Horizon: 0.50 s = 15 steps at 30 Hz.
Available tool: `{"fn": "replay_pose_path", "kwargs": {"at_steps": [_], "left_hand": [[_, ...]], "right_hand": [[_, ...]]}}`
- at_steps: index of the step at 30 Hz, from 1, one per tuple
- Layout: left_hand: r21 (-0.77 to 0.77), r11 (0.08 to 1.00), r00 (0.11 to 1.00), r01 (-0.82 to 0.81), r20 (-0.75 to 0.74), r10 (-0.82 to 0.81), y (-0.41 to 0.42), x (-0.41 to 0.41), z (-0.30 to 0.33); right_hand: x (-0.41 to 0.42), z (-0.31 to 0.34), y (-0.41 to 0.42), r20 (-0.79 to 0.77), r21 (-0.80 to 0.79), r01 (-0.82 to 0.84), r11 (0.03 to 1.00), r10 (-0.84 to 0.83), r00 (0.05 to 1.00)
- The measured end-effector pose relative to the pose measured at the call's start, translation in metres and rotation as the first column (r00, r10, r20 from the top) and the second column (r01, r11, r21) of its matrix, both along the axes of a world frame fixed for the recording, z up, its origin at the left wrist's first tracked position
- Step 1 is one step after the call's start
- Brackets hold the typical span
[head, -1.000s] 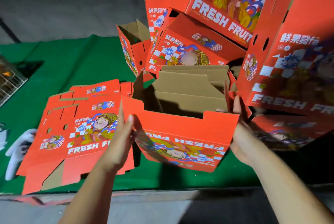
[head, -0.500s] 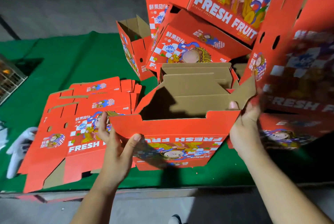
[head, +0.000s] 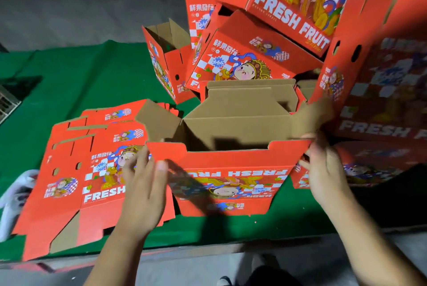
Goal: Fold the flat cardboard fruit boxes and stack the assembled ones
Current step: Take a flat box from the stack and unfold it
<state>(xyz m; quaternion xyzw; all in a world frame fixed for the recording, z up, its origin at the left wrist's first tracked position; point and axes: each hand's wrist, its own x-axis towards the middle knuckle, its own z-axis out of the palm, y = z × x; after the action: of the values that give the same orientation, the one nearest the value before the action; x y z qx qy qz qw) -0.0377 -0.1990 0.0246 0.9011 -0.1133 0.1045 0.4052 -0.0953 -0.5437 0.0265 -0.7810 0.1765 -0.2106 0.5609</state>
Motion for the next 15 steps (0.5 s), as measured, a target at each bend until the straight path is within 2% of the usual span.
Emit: {"fn": "replay_pose_path", "kwargs": {"at_steps": [2,4,5,7,8,9,10,12,14,15], "left_hand": [[-0.135,0.99,0.996,-0.03,0.078,0.041,-0.005,0.004,0.003],[-0.061,0.997,0.974,-0.054,0.214,0.066,-0.01,0.009,0.002],[-0.071,0.992,0.968,-0.103,0.224,0.117,-0.012,0.012,-0.001],[-0.189,0.957,0.966,-0.219,0.094,0.24,-0.018,0.016,-0.006],[-0.205,0.942,0.958,-0.267,0.049,0.282,-0.018,0.019,-0.006],[-0.172,0.946,0.954,-0.274,0.075,0.29,-0.017,0.022,-0.005],[-0.133,0.961,0.955,-0.244,0.137,0.262,-0.015,0.026,-0.002],[-0.134,0.988,0.976,-0.079,0.193,0.105,-0.012,0.033,0.003],[-0.097,0.99,0.983,0.105,0.16,-0.089,-0.011,0.038,0.008],[-0.016,0.989,0.977,0.148,0.16,-0.143,-0.012,0.04,0.011]], "right_hand": [[0.004,0.001,-0.001,-0.063,-0.211,0.046,0.976,-0.06,0.996],[0.01,0.002,0.003,-0.102,-0.306,0.065,0.95,-0.101,0.99],[0.013,0.001,0.005,-0.097,-0.324,0.068,0.944,-0.105,0.99],[0.015,-0.003,0.009,-0.102,-0.274,0.021,0.962,-0.05,0.994],[0.015,-0.002,0.009,-0.083,-0.272,-0.022,0.962,-0.001,0.997],[0.014,0.0,0.008,-0.066,-0.32,-0.056,0.946,0.037,0.997],[0.014,0.003,0.009,-0.048,-0.394,-0.073,0.916,0.059,0.997],[0.012,0.009,0.014,0.017,-0.56,-0.053,0.827,0.076,0.997],[0.007,0.011,0.017,0.026,-0.626,-0.079,0.776,0.123,0.992],[0.005,0.012,0.018,0.009,-0.618,-0.117,0.778,0.156,0.988]]}}
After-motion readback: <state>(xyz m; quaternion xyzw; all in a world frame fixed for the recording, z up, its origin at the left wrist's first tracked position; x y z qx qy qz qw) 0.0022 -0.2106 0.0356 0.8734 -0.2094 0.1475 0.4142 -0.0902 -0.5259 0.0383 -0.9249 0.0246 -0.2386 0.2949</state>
